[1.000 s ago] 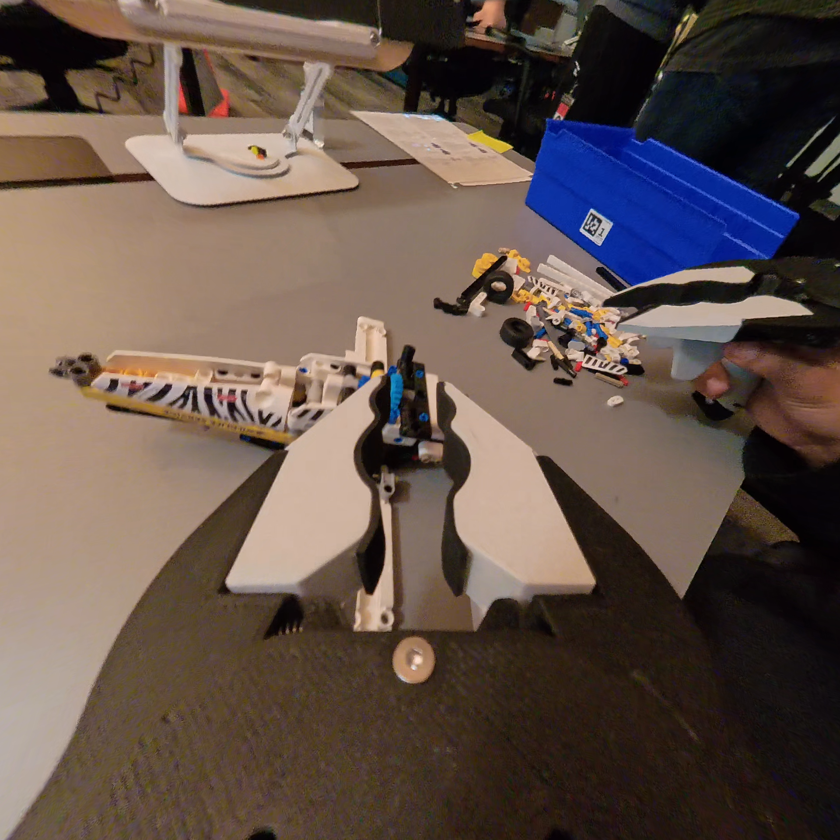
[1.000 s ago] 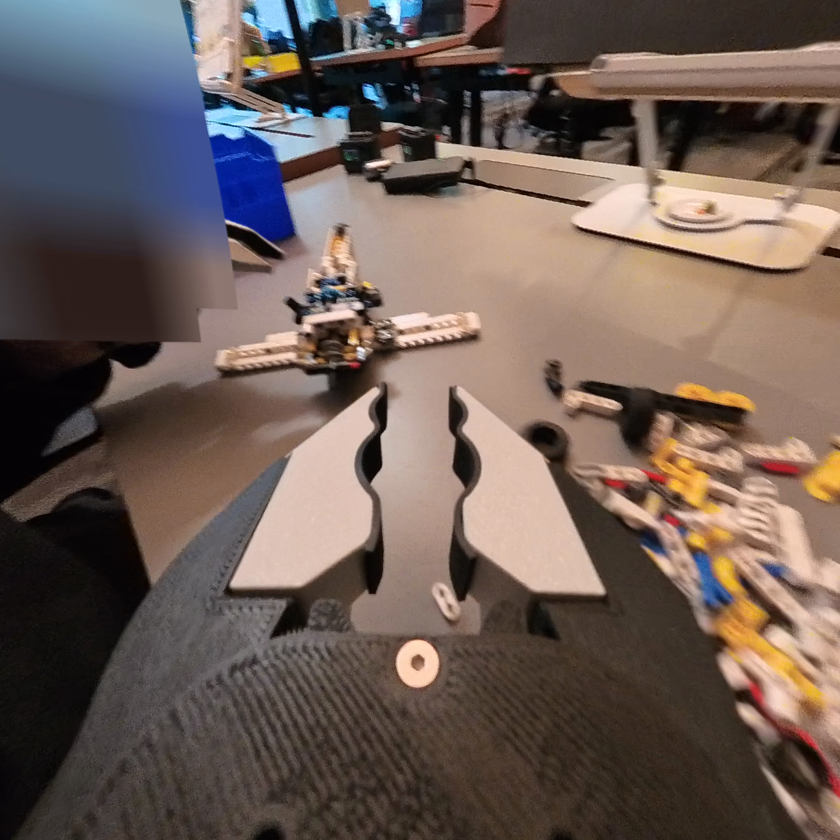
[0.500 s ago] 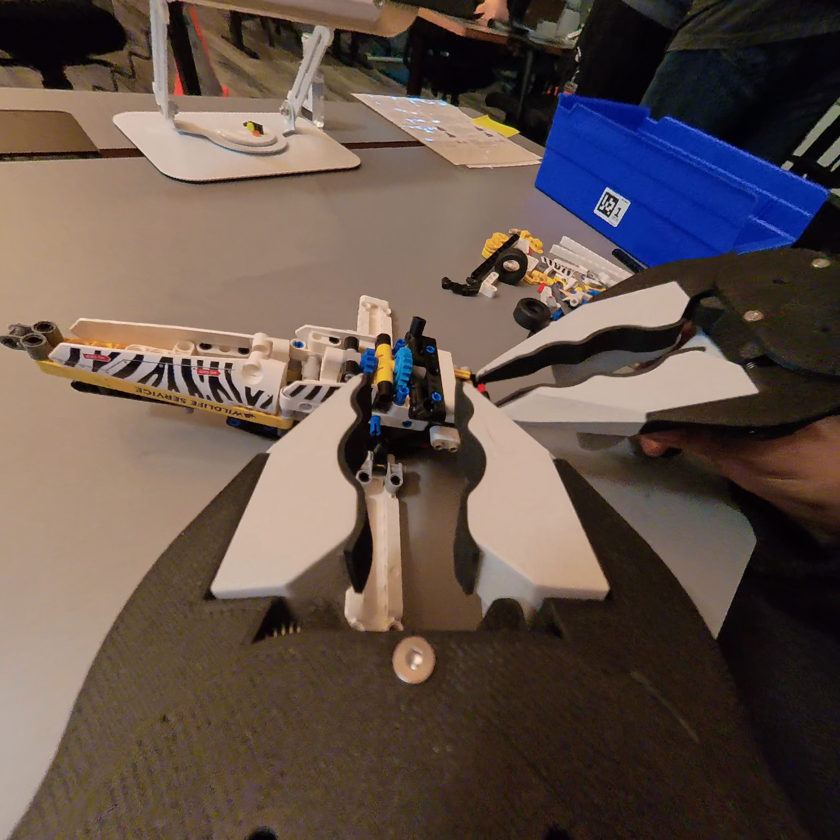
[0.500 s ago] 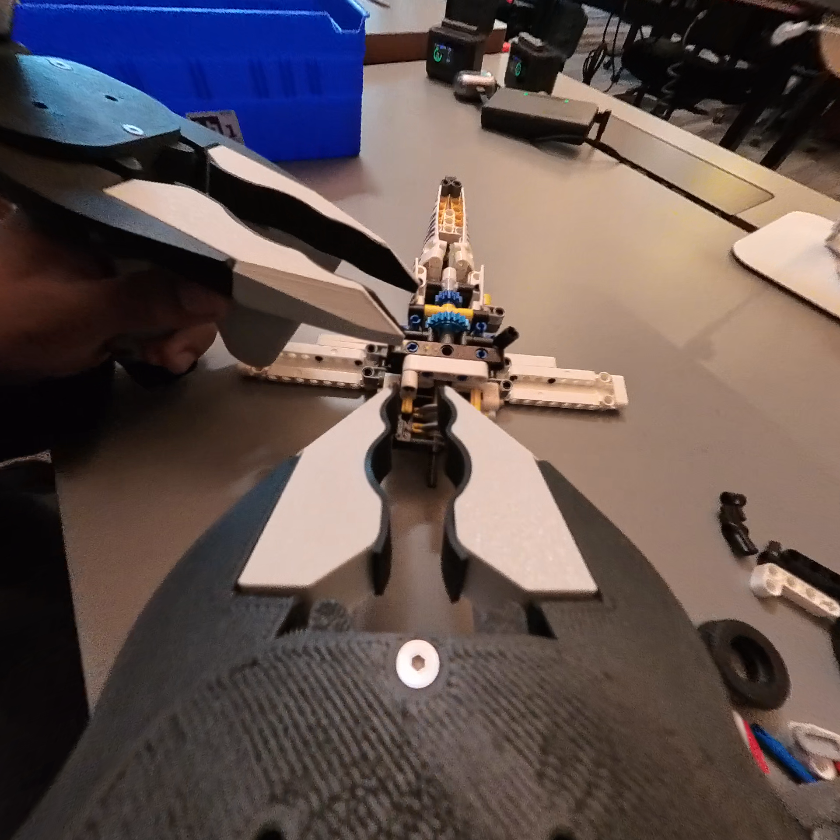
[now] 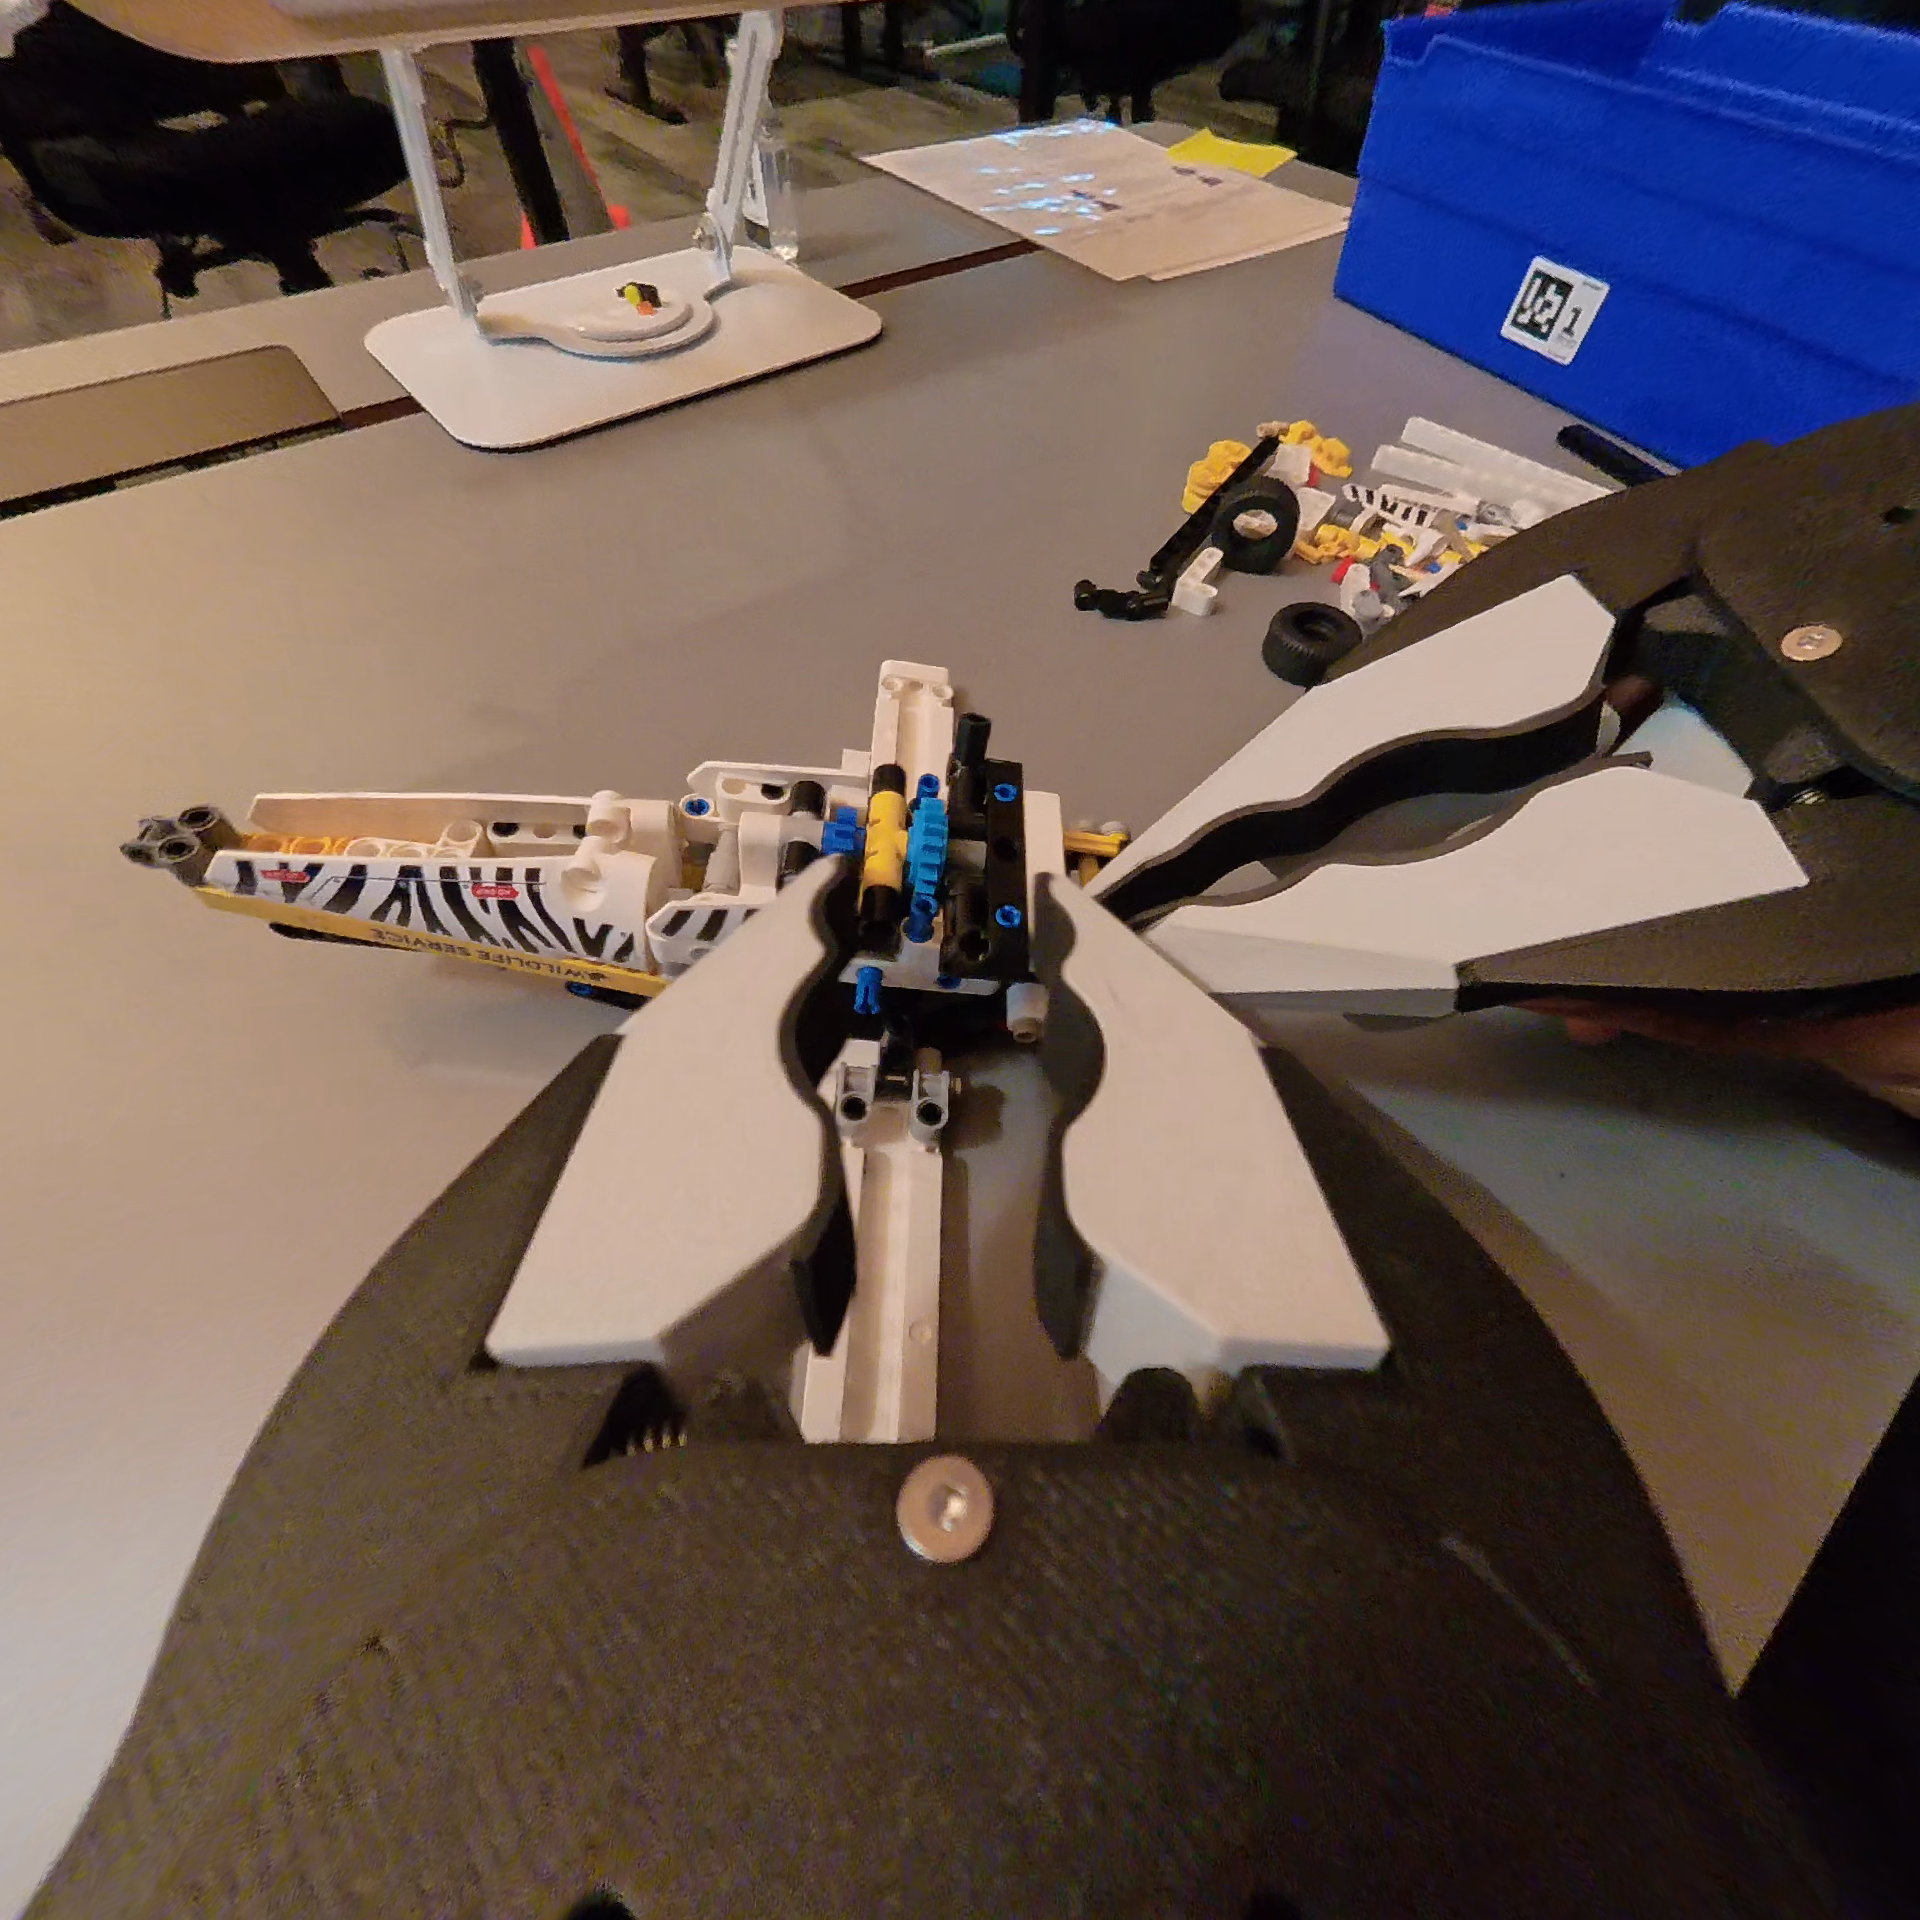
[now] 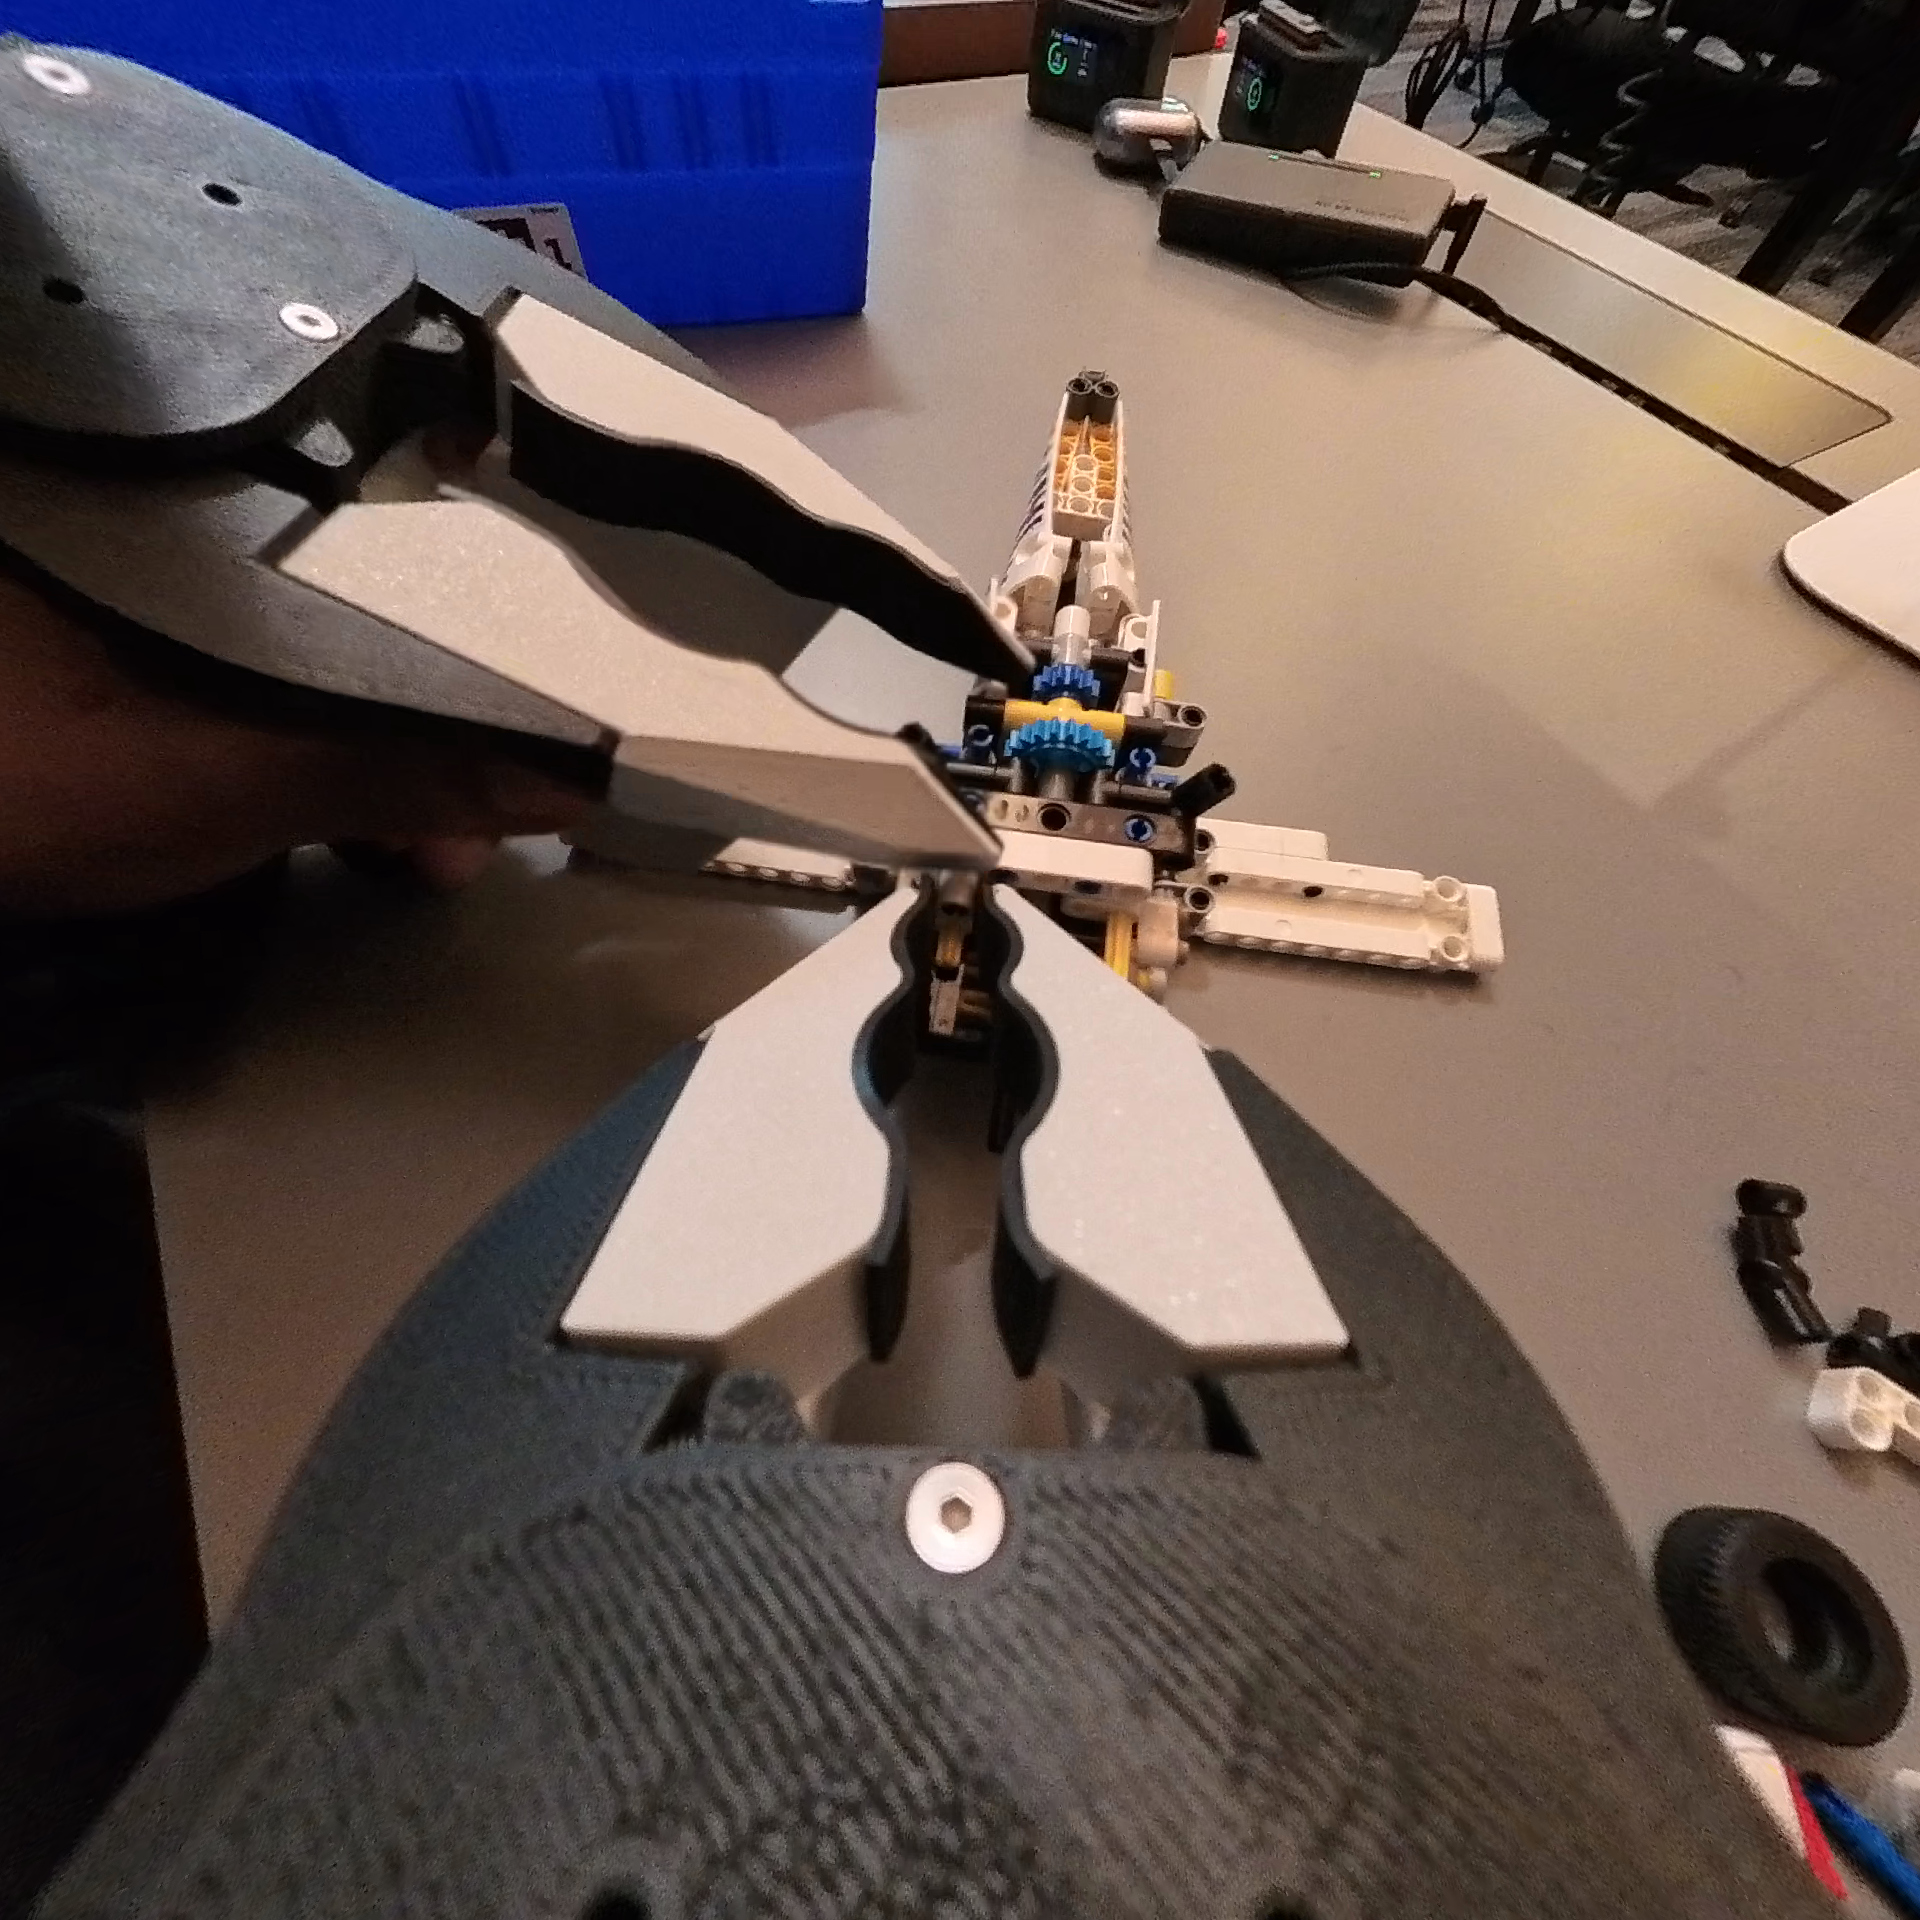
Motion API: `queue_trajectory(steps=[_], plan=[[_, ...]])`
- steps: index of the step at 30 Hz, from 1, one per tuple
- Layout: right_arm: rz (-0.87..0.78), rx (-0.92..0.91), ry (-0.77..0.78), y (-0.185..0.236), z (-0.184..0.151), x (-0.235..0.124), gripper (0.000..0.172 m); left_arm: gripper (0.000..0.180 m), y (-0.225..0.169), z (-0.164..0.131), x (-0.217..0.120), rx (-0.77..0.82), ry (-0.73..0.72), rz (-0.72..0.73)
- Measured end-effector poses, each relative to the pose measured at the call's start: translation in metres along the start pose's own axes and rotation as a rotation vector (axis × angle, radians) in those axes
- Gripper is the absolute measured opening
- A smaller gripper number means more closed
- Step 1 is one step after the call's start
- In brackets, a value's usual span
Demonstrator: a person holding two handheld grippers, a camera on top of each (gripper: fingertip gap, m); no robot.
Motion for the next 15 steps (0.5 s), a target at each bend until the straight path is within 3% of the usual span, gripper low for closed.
queue_trajectory(steps=[1,6,10,15], plan=[[0.001,0.000,-0.001,0.000,0.000,0.000,0.005,0.039,-0.002,0.000,0.000,-0.002,0.000,-0.022],[-0.029,-0.064,0.004,0.001,-0.001,-0.001,0.006,0.042,0.000,0.005,-0.001,-0.108,0.030,-0.131],[-0.085,-0.154,0.014,0.001,-0.001,0.000,0.007,0.040,0.004,0.015,0.002,-0.123,0.200,-0.157],[-0.140,-0.243,0.019,0.002,-0.001,0.000,0.007,0.064,0.003,0.025,0.012,-0.039,0.360,-0.086]])
Point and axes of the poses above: each gripper's, where its closed fingertips meet, x out along the fingers, z out of its top, y = z × x across the jaws, the point moved 4 cm from there along -x, back along the fingers, and after that the axes turned 2 degrees about z, right-handed, at the moved point
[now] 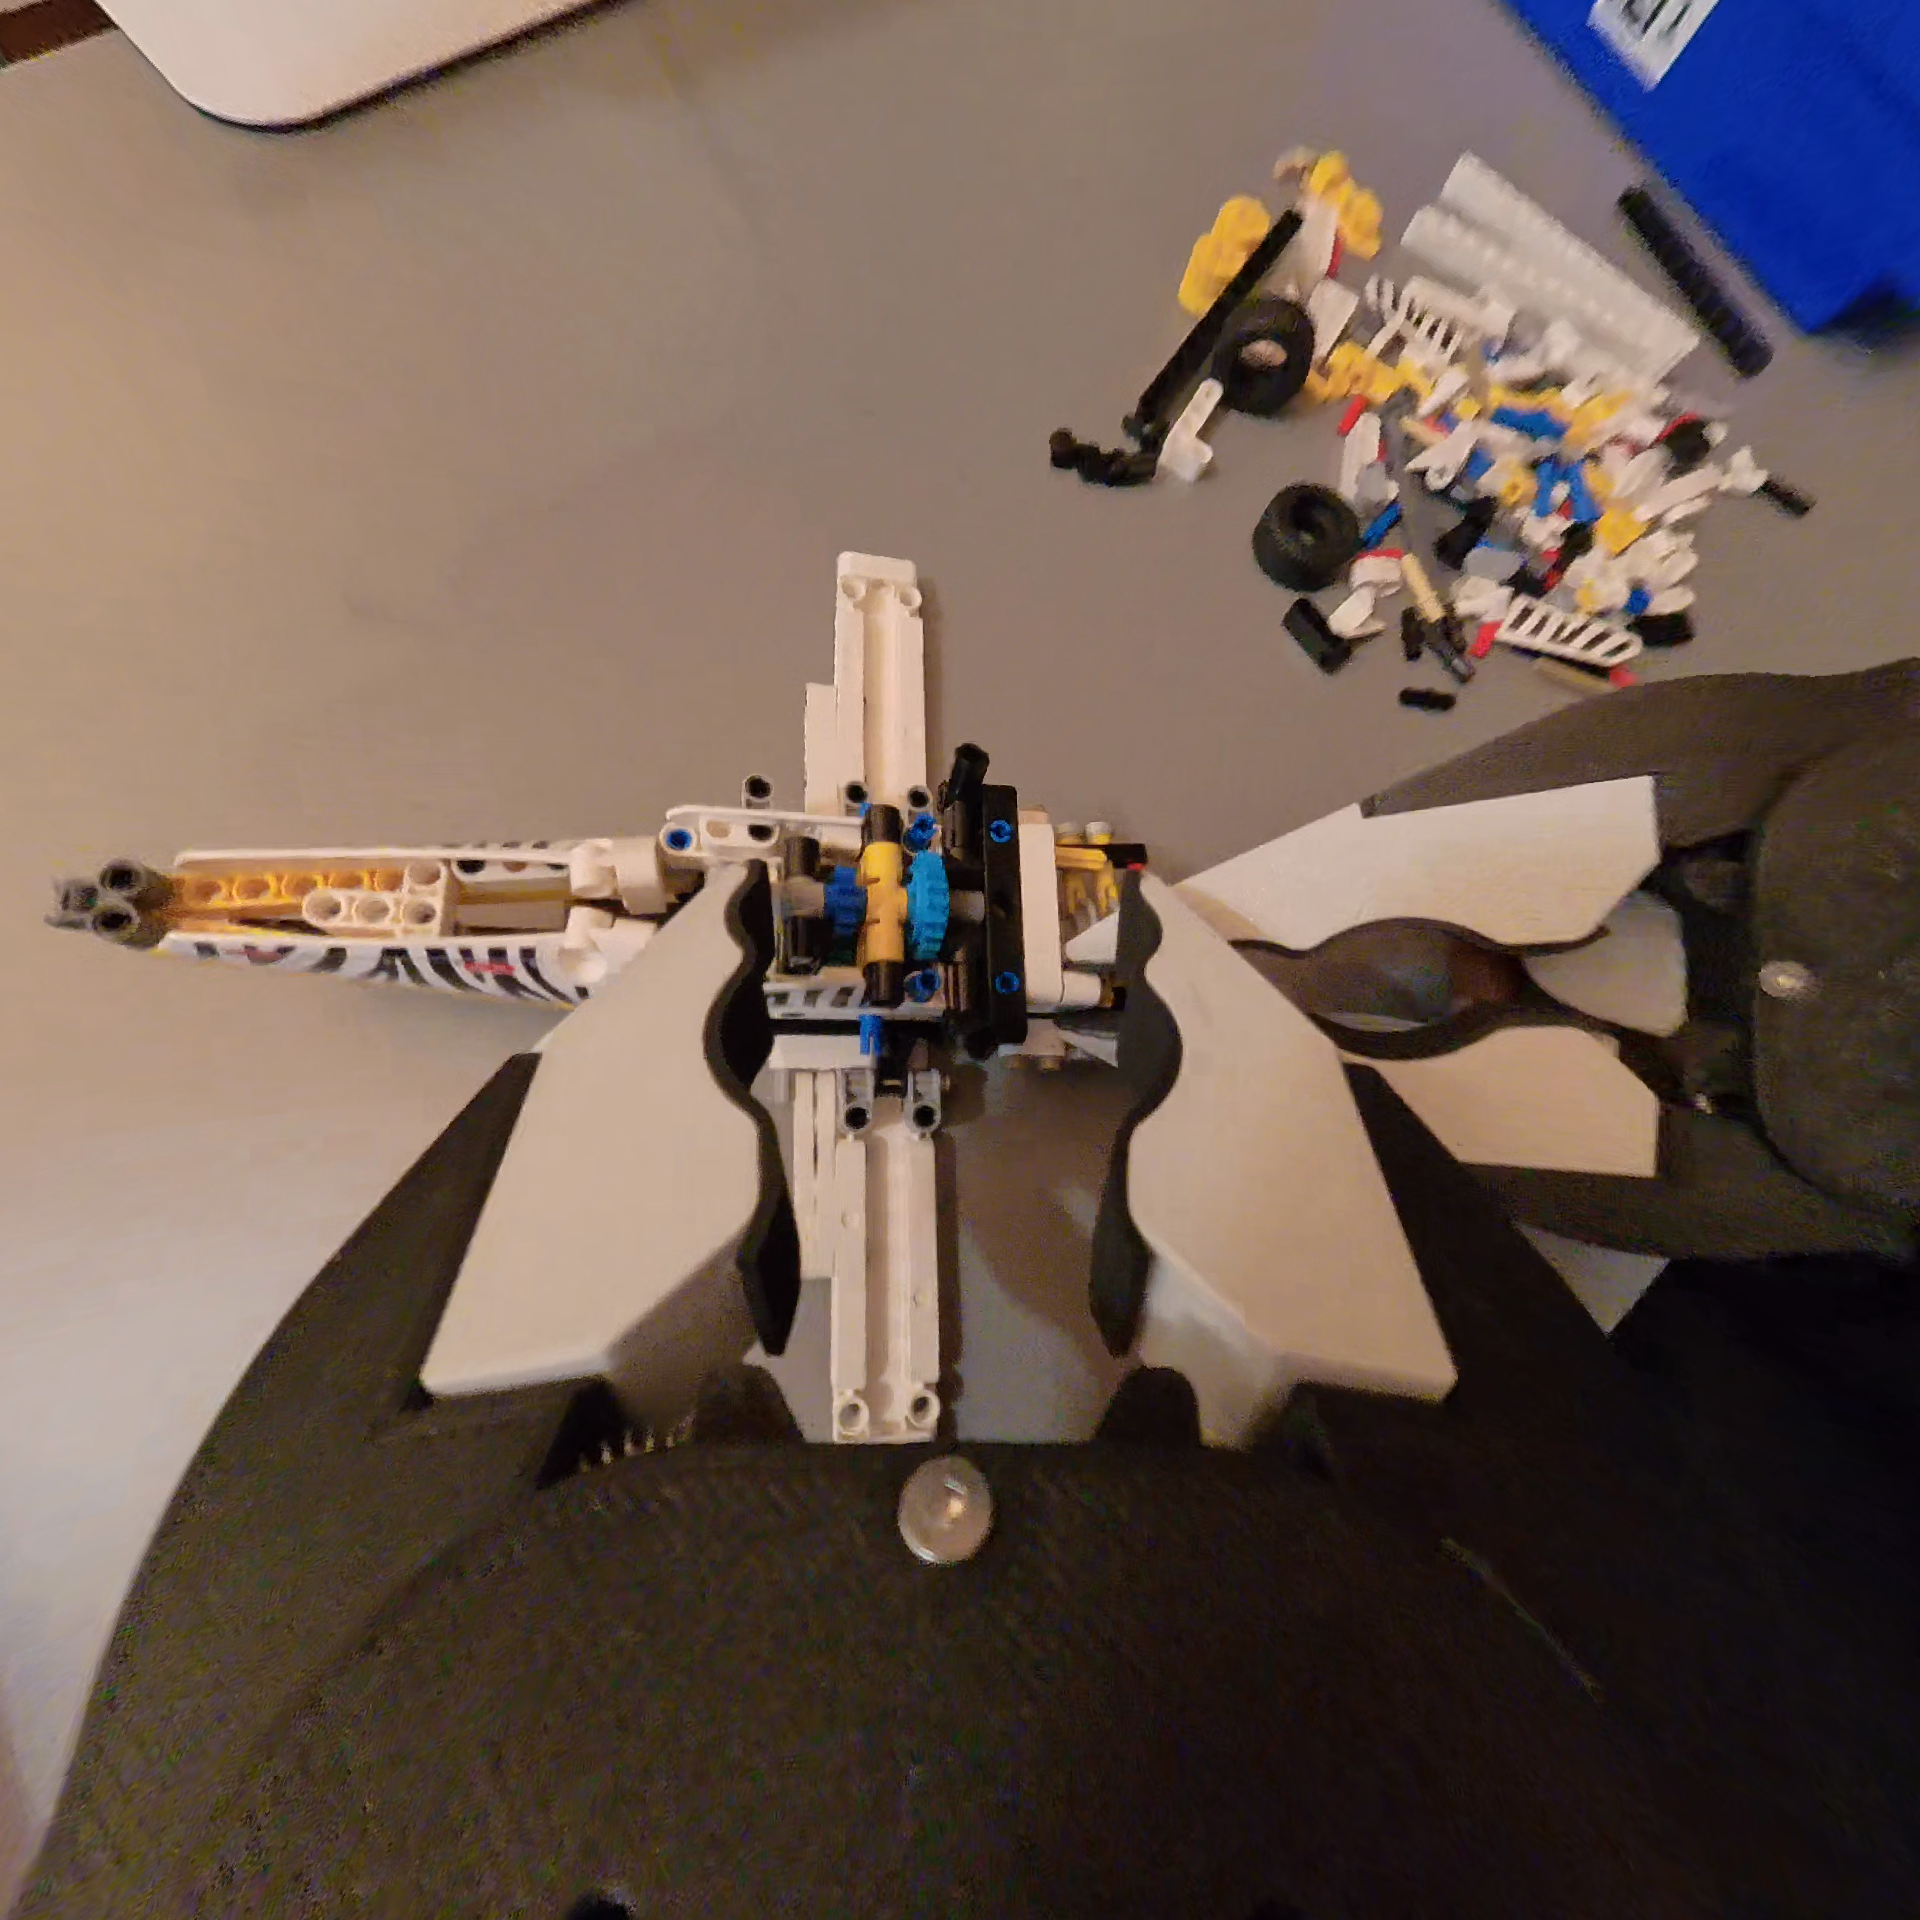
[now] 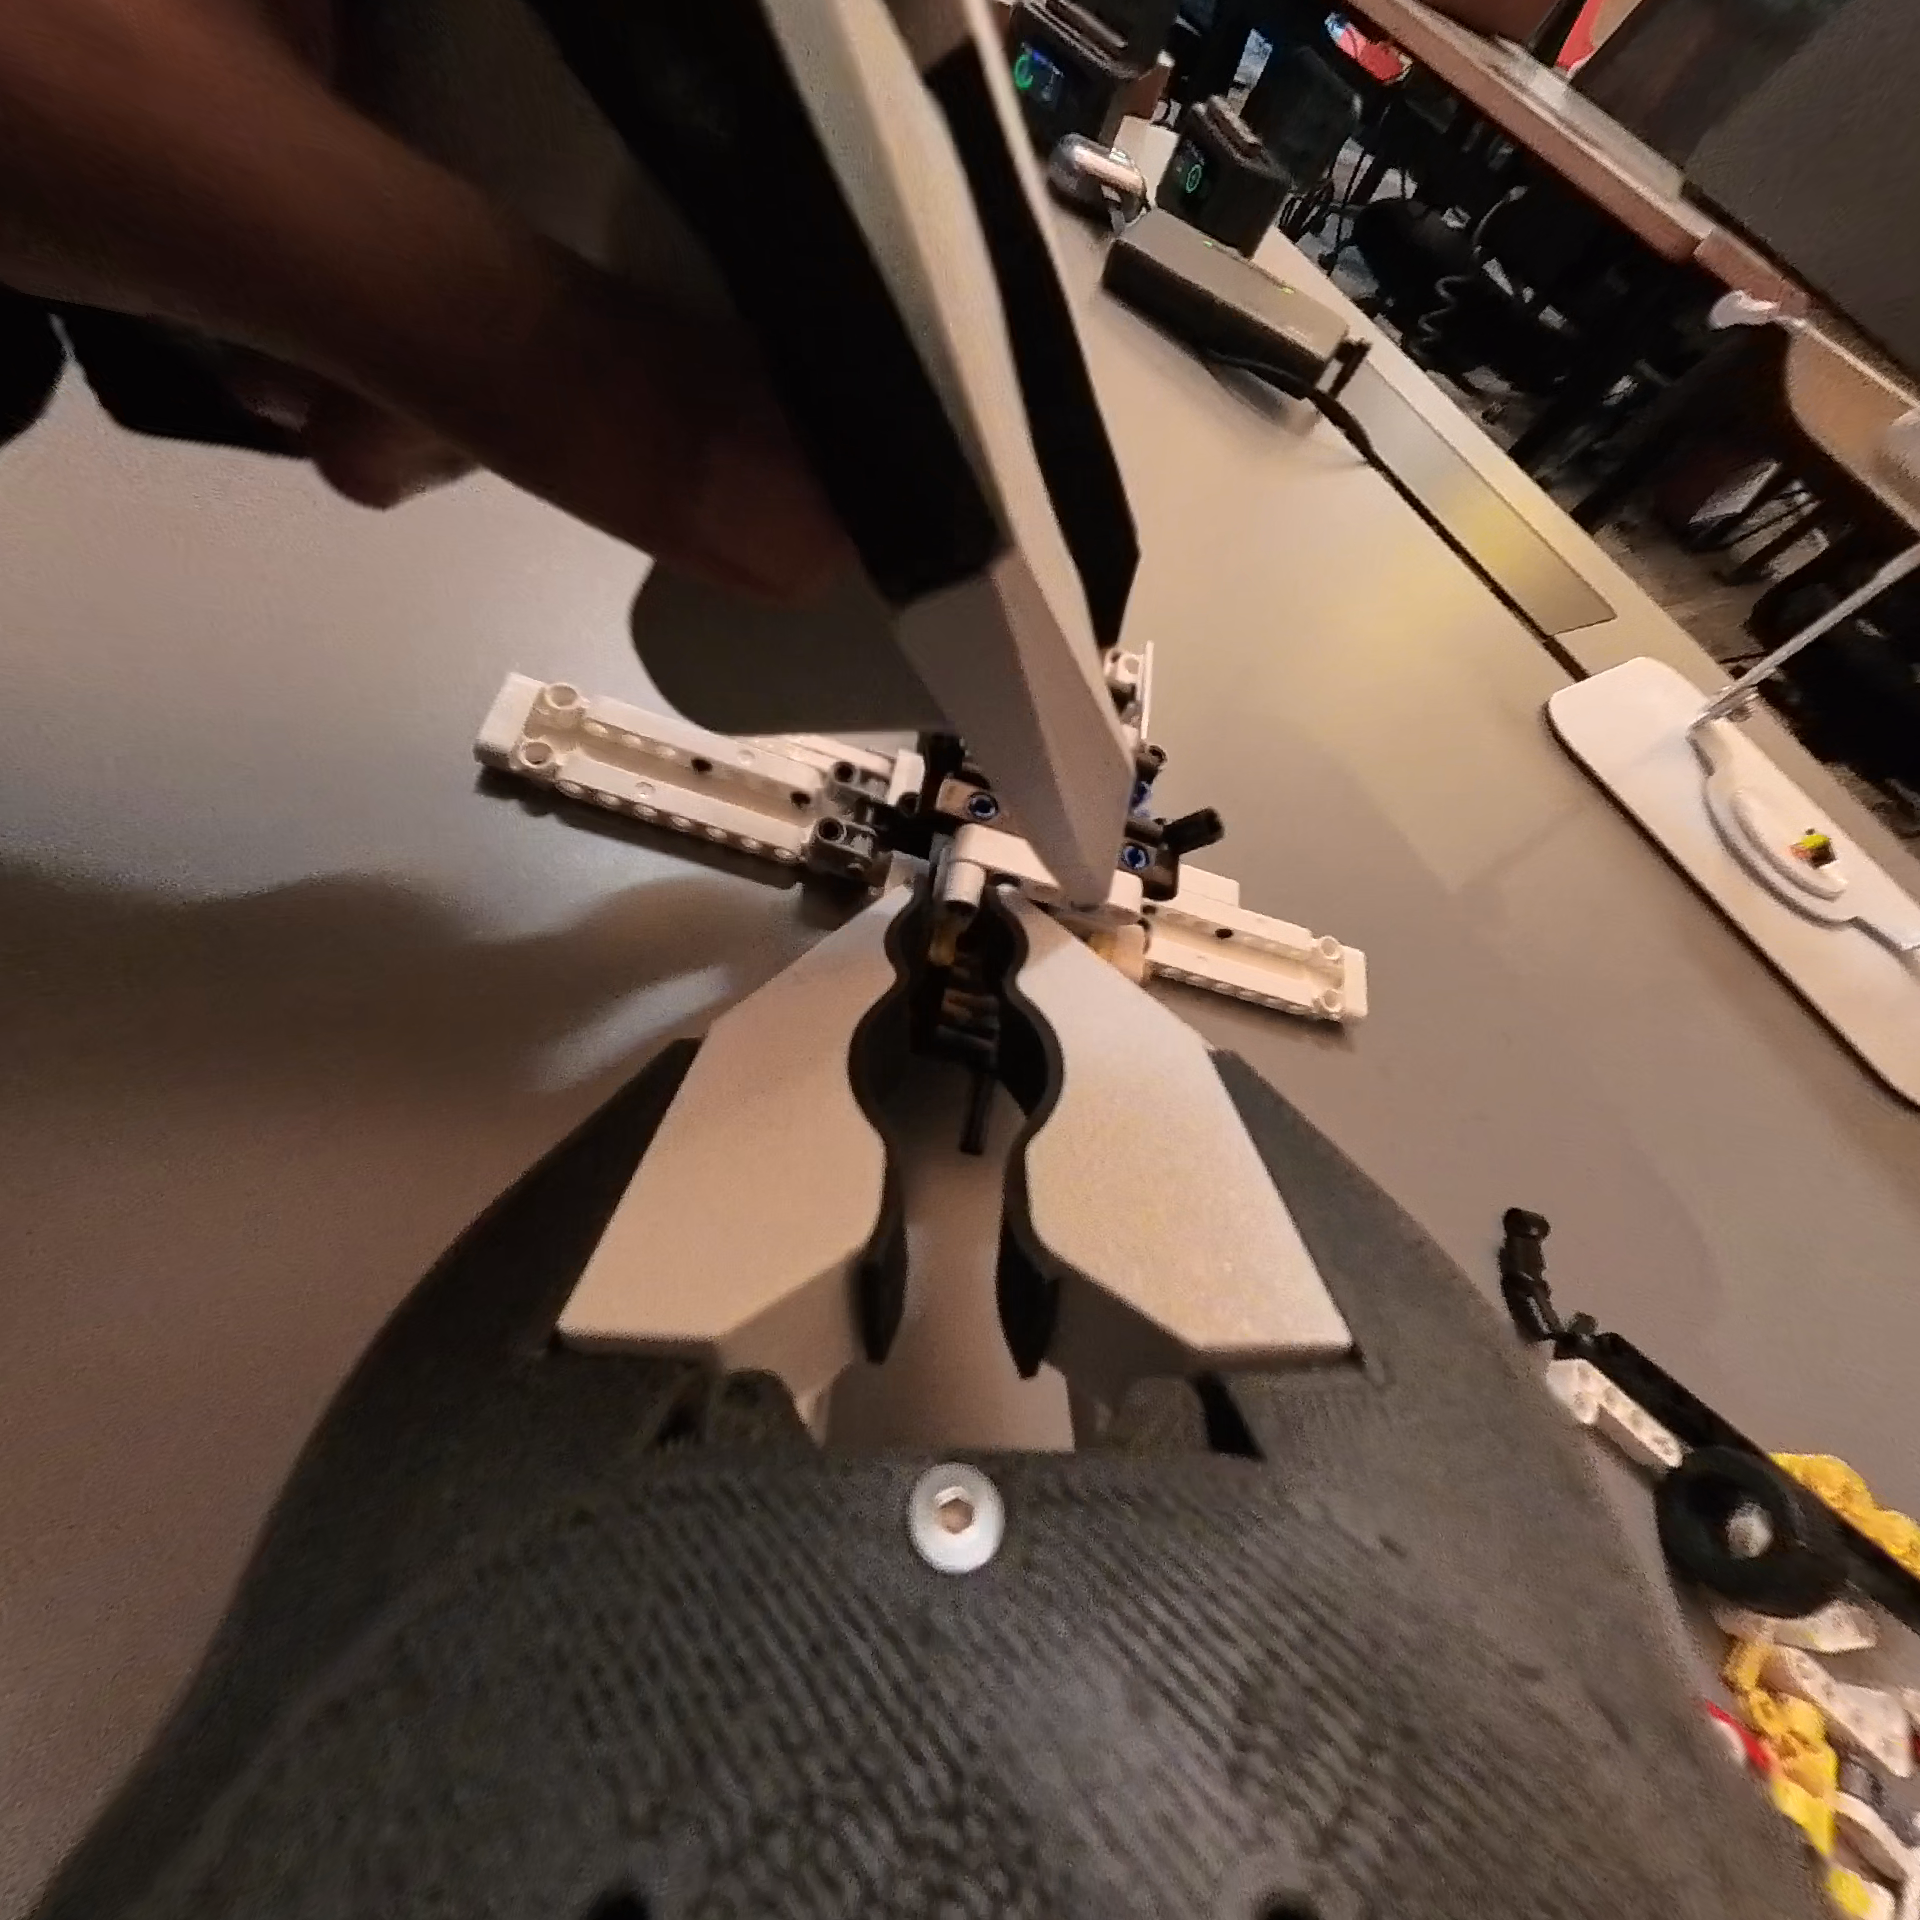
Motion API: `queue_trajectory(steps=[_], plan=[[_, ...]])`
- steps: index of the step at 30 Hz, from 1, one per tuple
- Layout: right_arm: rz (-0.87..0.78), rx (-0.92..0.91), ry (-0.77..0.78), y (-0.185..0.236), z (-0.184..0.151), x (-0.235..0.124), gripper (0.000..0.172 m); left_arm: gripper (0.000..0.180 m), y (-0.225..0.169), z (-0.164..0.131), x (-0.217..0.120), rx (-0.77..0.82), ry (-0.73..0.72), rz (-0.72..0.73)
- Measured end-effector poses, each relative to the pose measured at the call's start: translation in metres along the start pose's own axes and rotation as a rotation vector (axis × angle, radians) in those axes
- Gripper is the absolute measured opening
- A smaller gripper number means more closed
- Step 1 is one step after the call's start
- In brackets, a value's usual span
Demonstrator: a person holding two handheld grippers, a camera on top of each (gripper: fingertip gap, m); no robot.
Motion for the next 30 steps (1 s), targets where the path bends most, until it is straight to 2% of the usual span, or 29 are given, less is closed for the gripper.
queue_trajectory(steps=[2,5,11,12,13,24,30], plan=[[-0.013,-0.023,-0.001,0.001,0.000,0.000,0.007,0.068,0.004,0.000,0.007,0.041,0.055,0.063],[-0.026,-0.052,-0.003,0.002,0.000,0.000,0.008,0.085,0.014,-0.002,0.013,0.086,0.137,0.158],[-0.037,-0.073,0.006,0.003,0.000,0.001,0.008,0.084,0.013,-0.001,0.014,0.103,0.221,0.153],[-0.033,-0.062,0.006,0.003,0.000,0.001,0.008,0.074,0.009,-0.002,0.016,0.104,0.229,0.127],[-0.028,-0.041,0.007,0.002,-0.001,0.000,0.007,0.067,0.006,-0.002,0.017,0.096,0.221,0.093],[0.090,0.279,-0.004,-0.006,-0.005,-0.005,0.005,0.067,0.005,-0.005,0.018,0.106,0.114,0.099],[0.105,0.317,0.002,-0.006,-0.009,-0.010,0.005,0.067,0.004,-0.005,0.019,0.095,0.086,0.082]])
Point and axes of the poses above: each gripper's, where its closed fingertips meet, x out along the fingers, z out of its top, y = z × x across the jaws, the point moved 4 cm from there along -x, back along the fingers, and after that the axes turned 2 degrees about z, right-handed, at the moved point
